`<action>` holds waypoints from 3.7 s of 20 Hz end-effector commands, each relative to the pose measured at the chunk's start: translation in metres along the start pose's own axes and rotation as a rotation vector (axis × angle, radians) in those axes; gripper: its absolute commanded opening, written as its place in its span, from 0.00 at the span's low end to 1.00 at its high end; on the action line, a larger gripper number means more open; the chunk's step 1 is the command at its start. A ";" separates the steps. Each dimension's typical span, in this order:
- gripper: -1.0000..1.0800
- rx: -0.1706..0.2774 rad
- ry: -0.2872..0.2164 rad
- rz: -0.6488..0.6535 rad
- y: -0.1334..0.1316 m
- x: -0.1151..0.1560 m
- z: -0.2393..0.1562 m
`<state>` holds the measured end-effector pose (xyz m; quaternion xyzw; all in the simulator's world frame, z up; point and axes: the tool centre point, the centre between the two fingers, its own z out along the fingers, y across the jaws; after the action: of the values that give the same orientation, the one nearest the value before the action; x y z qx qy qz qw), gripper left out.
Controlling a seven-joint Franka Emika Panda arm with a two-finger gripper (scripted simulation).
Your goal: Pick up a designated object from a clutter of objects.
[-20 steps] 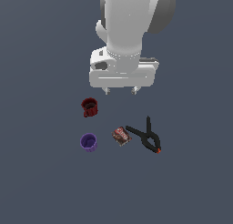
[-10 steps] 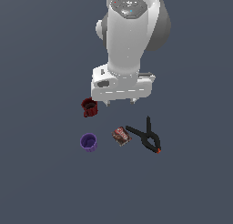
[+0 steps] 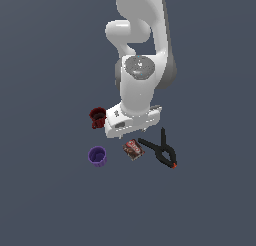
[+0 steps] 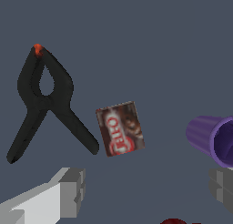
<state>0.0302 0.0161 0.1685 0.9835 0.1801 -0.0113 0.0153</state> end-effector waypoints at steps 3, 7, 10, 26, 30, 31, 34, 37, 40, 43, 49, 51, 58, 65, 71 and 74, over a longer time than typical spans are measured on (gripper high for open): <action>0.96 0.006 0.011 -0.102 -0.003 0.005 0.044; 0.96 0.013 0.019 -0.167 -0.006 0.006 0.073; 0.96 0.018 0.025 -0.201 -0.009 0.006 0.088; 0.96 0.023 0.029 -0.231 -0.012 0.006 0.122; 0.96 0.023 0.030 -0.233 -0.013 0.006 0.142; 0.96 0.023 0.030 -0.233 -0.013 0.006 0.145; 0.96 0.023 0.030 -0.234 -0.013 0.007 0.151; 0.00 0.023 0.030 -0.234 -0.013 0.007 0.152; 0.00 0.023 0.030 -0.234 -0.013 0.007 0.152; 0.00 0.023 0.030 -0.234 -0.013 0.007 0.152; 0.00 0.006 0.051 -0.220 0.000 0.013 0.138; 0.00 0.006 0.051 -0.220 0.001 0.013 0.134; 0.00 0.007 0.049 -0.222 0.006 0.012 0.103; 0.00 0.011 0.046 -0.225 0.017 0.012 0.044; 0.00 0.015 0.043 -0.228 0.029 0.013 -0.021; 0.00 0.016 0.041 -0.230 0.035 0.014 -0.053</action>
<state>0.0553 -0.0077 0.2058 0.9566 0.2913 0.0067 0.0027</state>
